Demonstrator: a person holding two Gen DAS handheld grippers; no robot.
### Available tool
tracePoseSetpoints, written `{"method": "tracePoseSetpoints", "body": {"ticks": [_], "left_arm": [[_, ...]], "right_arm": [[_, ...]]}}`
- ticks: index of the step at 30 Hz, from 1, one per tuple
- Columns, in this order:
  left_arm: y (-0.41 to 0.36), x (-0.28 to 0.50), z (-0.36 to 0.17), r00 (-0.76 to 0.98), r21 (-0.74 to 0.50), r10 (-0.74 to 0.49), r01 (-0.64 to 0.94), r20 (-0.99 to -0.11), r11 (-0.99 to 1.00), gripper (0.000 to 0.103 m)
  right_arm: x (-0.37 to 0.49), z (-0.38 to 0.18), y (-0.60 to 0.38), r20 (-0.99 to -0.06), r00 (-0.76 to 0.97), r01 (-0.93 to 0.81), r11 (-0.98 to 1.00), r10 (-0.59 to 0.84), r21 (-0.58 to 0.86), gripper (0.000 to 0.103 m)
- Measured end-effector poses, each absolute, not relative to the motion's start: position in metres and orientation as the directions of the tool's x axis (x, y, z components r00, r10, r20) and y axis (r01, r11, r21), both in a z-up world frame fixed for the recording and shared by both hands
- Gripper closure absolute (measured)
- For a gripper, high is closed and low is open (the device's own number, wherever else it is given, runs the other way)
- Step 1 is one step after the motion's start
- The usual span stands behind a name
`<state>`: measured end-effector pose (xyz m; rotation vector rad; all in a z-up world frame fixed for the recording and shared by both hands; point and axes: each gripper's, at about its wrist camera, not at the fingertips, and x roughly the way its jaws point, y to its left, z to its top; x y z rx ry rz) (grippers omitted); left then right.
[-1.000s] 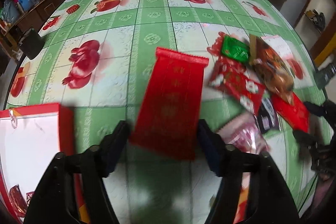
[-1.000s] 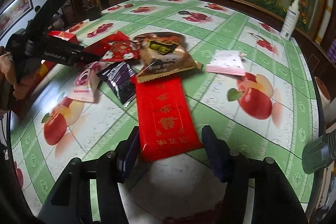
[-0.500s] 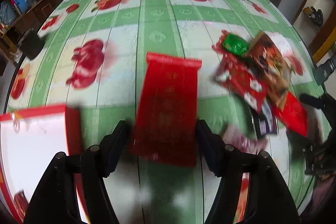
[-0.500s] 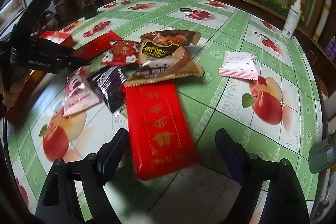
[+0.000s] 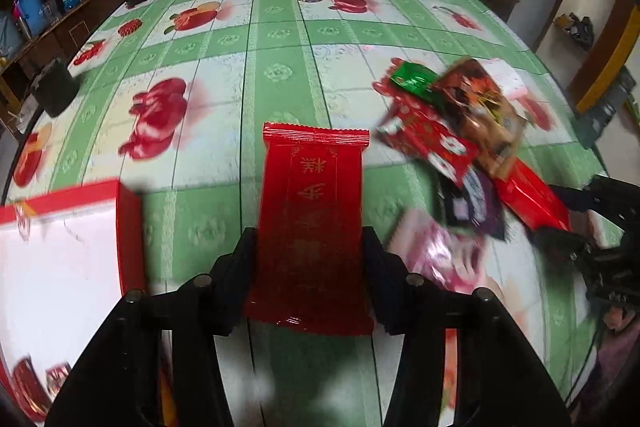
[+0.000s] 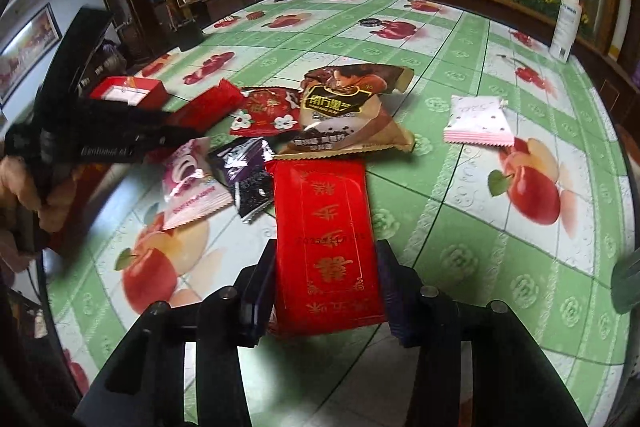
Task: Organize snacks
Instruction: 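Carry the long red packets in both tools over the white tray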
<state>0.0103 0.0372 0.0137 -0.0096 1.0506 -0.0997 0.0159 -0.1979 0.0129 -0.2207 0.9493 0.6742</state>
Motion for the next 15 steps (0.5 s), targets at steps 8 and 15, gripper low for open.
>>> {"method": "tracePoseSetpoints", "body": {"ticks": [8,15], "left_arm": [[0.038,-0.034,0.021,0.510,-0.119,-0.150,0.094,-0.847,0.989,0.055],[0.043,-0.078,0.031,0.523,-0.224,-0.250,0.115,-0.815,0.968,0.055]], "right_arm": [[0.006,0.022,-0.201,-0.752,0.324,-0.615,0.732,0.574,0.294,0.056],[-0.009,0.028,-0.192,-0.659,0.261,-0.592,0.657,0.705,0.468,0.056]]}}
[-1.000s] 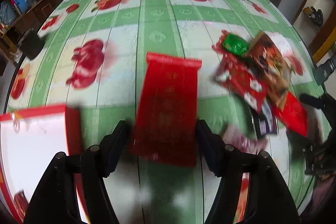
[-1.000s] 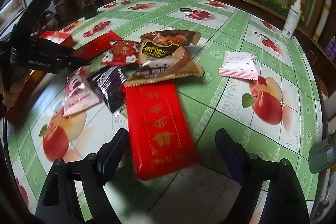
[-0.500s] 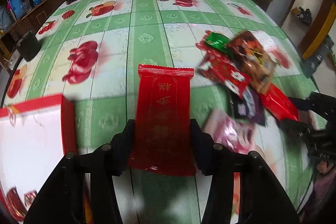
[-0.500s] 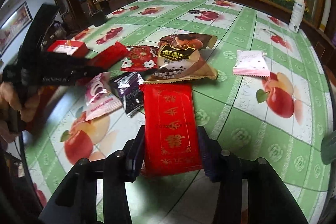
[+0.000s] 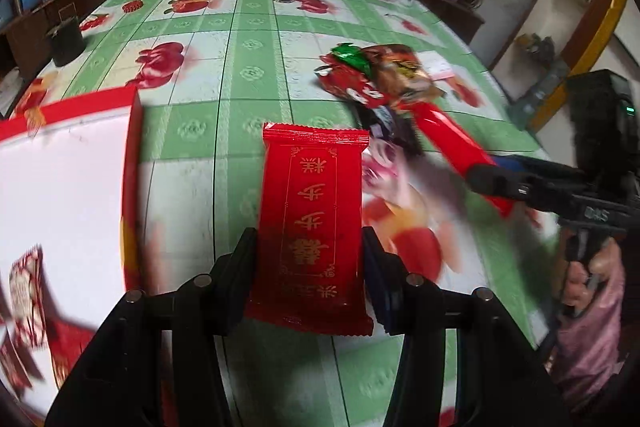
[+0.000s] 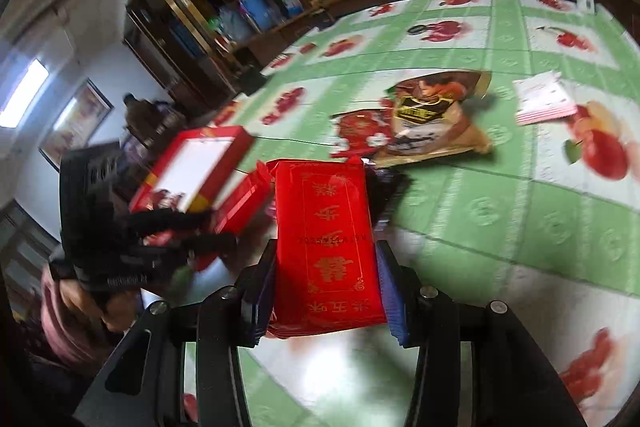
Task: Organize snacks
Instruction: 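Carry the long red packets in both tools over the white tray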
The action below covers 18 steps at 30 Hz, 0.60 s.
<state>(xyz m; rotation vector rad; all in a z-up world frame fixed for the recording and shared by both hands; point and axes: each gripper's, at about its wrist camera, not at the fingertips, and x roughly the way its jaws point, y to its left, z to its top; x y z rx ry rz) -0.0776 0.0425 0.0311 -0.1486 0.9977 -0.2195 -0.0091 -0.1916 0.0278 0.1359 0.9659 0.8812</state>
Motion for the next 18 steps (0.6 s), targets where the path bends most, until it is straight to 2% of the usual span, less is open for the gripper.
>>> {"method": "tracePoseSetpoints", "body": {"ticks": [4,8,12,18], "left_arm": [[0.059,-0.103,0.047,0.554,-0.273,-0.289,0.114,-0.781,0.955,0.054],[0.091,-0.132,0.071,0.619,-0.288,-0.277,0.085,-0.735,0.954,0.054],[0.136,-0.161,0.089,0.687,-0.260,-0.195,0.009,-0.700,0.966,0.054],[0.199,-0.182,0.078,0.692,-0.227,-0.061,-0.151,-0.719,0.962,0.054]], "right_arm": [[-0.015,0.026,-0.176,-0.625,0.233,-0.582,0.622,0.745,0.524,0.056],[-0.016,0.026,-0.154,-0.588,0.207,-0.568,0.585,0.782,0.579,0.056],[-0.019,0.025,-0.117,-0.564,0.174,-0.563,0.551,0.807,0.615,0.056],[-0.030,0.026,-0.042,-0.545,0.093,-0.606,0.481,0.833,0.633,0.057]]}}
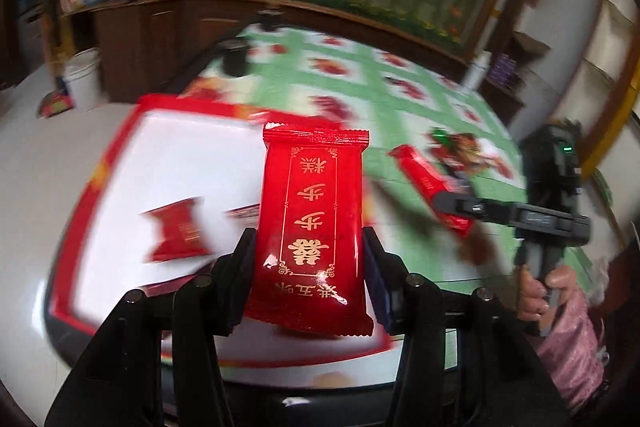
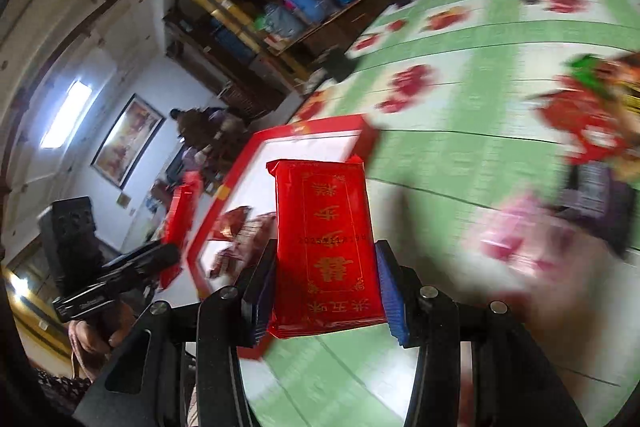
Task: Organize snacks
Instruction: 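Carry the long red packets in both tools over the white tray, then open both tools to drop the red packets into the tray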
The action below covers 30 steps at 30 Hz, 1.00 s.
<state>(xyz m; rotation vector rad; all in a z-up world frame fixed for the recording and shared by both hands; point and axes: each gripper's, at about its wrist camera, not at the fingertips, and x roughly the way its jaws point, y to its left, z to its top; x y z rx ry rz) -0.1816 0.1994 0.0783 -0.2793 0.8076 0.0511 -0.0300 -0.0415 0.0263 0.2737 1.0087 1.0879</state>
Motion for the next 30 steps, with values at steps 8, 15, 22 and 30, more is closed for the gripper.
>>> {"method": "tracePoseSetpoints", "body": {"ticks": [8,15,22,30], "left_arm": [[0.244,-0.190,0.046,0.629,-0.157,0.071,-0.299,-0.774,0.941,0.054],[0.266,-0.188,0.033,0.570,-0.123,0.138,-0.395,-0.810,0.911,0.054],[0.241,-0.177,0.049,0.600,-0.081,0.157,-0.349,-0.785,0.933,0.049],[0.146,-0.149,0.066,0.636,-0.035,0.022,-0.077,-0.771,0.996,0.045]], "right_arm": [[-0.053,0.023,0.067,-0.598,0.012,-0.684,0.443,0.802,0.579,0.057],[-0.073,0.025,0.106,-0.606,-0.022,-0.733,0.399,0.795,0.551,0.053],[-0.059,0.047,0.063,-0.538,0.087,-0.727,0.423,0.838,0.541,0.044],[0.010,0.063,-0.060,-0.528,0.416,-0.554,0.667,0.740,0.499,0.043]]}}
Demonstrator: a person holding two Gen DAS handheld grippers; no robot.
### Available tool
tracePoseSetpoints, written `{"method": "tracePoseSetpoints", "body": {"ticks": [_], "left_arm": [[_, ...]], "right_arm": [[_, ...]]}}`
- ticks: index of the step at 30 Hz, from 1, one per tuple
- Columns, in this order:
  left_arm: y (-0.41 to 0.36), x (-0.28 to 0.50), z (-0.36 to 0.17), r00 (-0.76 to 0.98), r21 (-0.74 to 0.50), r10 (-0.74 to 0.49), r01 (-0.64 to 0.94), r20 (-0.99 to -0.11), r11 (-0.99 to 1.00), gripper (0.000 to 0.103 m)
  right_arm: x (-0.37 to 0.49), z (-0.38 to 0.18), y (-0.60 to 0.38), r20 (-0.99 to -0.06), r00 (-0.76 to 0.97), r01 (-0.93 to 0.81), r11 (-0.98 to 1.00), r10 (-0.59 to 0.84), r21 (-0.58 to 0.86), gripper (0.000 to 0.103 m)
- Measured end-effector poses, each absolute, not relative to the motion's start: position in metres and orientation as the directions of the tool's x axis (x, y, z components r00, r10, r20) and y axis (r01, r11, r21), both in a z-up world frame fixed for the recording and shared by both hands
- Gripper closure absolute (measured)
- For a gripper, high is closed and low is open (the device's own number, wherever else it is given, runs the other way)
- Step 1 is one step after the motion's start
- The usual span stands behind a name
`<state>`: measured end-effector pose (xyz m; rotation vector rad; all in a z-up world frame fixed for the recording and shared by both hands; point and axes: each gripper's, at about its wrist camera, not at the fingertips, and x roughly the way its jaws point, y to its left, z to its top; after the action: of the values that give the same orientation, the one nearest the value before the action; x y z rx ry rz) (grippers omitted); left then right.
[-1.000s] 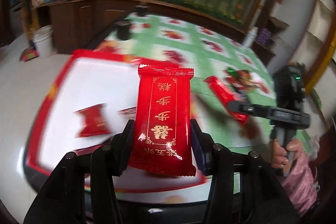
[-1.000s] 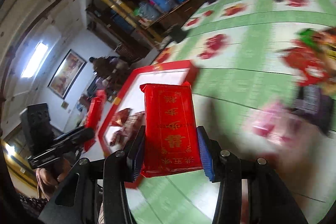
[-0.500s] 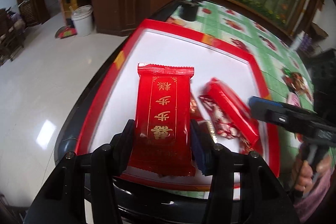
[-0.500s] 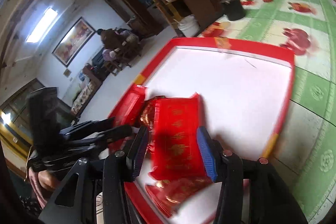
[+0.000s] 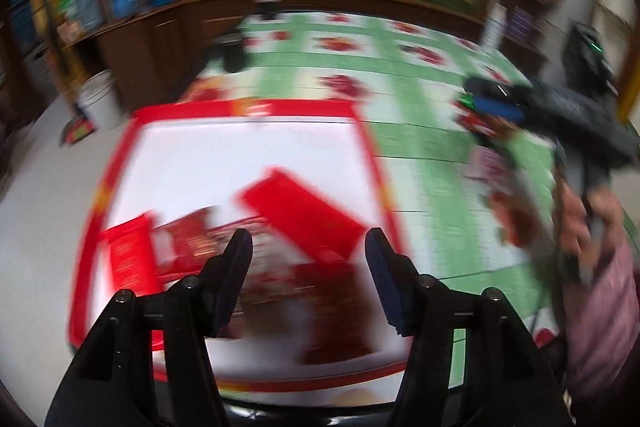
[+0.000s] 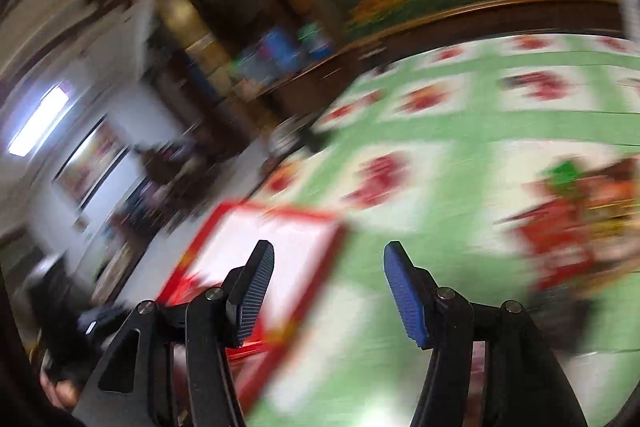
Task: Organize snacks
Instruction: 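Open both tools to drop the red packets into the tray, then grasp the pink bear packet with left tool while right tool grasps pink-white packet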
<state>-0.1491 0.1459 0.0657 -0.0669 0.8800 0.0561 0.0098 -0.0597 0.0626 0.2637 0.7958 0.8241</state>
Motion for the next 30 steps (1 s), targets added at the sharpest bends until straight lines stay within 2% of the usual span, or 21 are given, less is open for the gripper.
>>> {"method": "tracePoseSetpoints", "body": {"ticks": [4,6,8,12,17,24,30], "left_arm": [[0.104,-0.129,0.067,0.621,-0.002,-0.020,0.030,-0.783,1.000,0.042],[0.082,-0.117,0.066,0.609,0.017,-0.041,0.089,-0.792,0.996,0.042],[0.062,-0.107,0.065,0.597,0.041,-0.059,0.152,-0.800,0.987,0.042],[0.024,-0.076,0.060,0.572,0.087,-0.073,0.247,-0.817,0.965,0.043],[-0.001,-0.043,0.055,0.551,0.066,-0.146,0.347,-0.822,0.936,0.043],[-0.018,-0.017,0.039,0.486,0.006,-0.177,0.352,-0.856,0.936,0.043],[-0.038,-0.007,0.025,0.456,-0.001,-0.177,0.360,-0.872,0.933,0.043]], "right_arm": [[0.049,0.066,-0.141,-0.547,0.623,-0.334,0.822,0.559,0.460,0.043],[0.066,0.067,-0.182,-0.557,0.716,-0.205,0.890,0.420,0.408,0.039],[0.085,0.063,-0.210,-0.593,0.751,-0.102,0.939,0.290,0.329,0.038],[0.113,0.050,-0.242,-0.652,0.728,-0.012,0.954,0.215,0.301,0.038],[0.133,0.037,-0.241,-0.703,0.675,-0.017,0.957,0.225,0.290,0.038],[0.142,0.017,-0.220,-0.759,0.624,-0.072,0.981,0.187,0.182,0.041],[0.144,0.014,-0.208,-0.772,0.623,-0.094,0.992,0.124,0.083,0.054]]}}
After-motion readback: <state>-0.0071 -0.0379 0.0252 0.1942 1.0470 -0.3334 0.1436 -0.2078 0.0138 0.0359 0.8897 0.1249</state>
